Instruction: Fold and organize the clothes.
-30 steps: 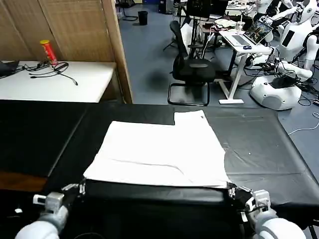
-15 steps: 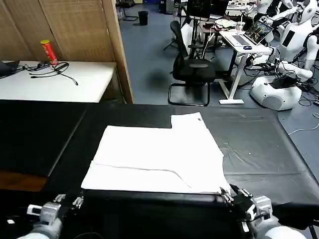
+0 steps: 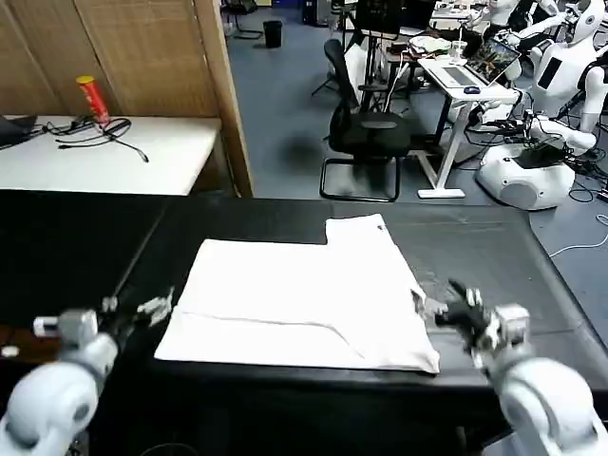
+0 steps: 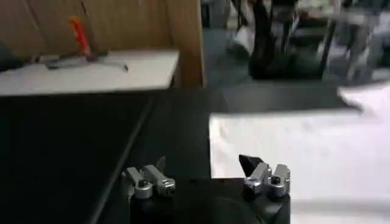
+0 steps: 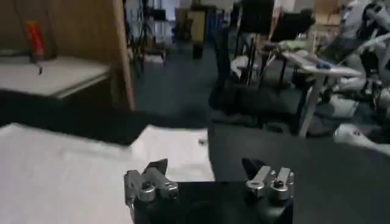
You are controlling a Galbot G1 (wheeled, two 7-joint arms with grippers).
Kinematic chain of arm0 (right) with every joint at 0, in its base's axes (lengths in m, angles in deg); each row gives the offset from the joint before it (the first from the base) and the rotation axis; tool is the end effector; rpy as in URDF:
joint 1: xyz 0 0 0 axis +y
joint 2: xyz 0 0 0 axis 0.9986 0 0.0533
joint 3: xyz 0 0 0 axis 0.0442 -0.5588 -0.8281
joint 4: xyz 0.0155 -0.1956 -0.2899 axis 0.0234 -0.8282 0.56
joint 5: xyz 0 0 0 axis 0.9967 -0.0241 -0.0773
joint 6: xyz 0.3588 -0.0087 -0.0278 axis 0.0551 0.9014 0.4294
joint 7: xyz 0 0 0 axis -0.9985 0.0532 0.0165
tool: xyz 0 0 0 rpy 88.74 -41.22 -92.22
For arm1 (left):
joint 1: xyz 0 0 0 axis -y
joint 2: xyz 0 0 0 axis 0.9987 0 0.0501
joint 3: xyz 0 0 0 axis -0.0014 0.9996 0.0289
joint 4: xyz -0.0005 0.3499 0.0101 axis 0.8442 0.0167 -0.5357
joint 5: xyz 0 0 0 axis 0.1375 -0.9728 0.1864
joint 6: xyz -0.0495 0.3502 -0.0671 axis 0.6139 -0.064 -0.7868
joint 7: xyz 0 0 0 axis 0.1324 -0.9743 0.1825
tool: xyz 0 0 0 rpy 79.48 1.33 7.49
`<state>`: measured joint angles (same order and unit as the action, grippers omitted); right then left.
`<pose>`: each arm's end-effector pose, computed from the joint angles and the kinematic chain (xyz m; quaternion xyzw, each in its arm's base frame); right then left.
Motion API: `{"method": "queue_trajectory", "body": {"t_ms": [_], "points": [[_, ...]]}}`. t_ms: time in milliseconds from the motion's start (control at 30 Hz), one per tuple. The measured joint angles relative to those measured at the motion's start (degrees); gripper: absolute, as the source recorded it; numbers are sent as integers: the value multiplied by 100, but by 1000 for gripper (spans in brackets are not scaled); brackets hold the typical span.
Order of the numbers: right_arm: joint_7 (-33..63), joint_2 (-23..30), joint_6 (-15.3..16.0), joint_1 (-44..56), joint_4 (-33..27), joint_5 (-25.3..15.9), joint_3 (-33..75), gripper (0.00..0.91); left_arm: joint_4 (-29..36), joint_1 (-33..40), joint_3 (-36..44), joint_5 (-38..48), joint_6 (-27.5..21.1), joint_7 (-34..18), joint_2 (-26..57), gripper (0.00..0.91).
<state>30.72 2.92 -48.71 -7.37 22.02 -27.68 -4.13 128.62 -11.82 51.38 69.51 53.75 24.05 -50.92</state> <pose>0.3831 -0.0952 -0.1758 0.0541 -0.9860 0.0440 0.1518 0.3024 0.1477 -0.1916 -0.0186 -0.9751 0.0089 0.2208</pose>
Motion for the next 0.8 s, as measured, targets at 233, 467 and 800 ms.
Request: {"method": "queue_trajectory", "body": {"t_ms": [233,467,800], "points": [[-83,410,176,-1483,-1953,2,-811,878,-1648,1848,1116,93,-147,537,-64,878],[-138,782,438,-1948,-3040,146,-993,878,-3040,3061,1889,10,-416,699,-365,878],[-296,1256,343,-2185,-3693,-226,-1043,878,-3807,3502,2152,17,-497,772,-638,878]]}}
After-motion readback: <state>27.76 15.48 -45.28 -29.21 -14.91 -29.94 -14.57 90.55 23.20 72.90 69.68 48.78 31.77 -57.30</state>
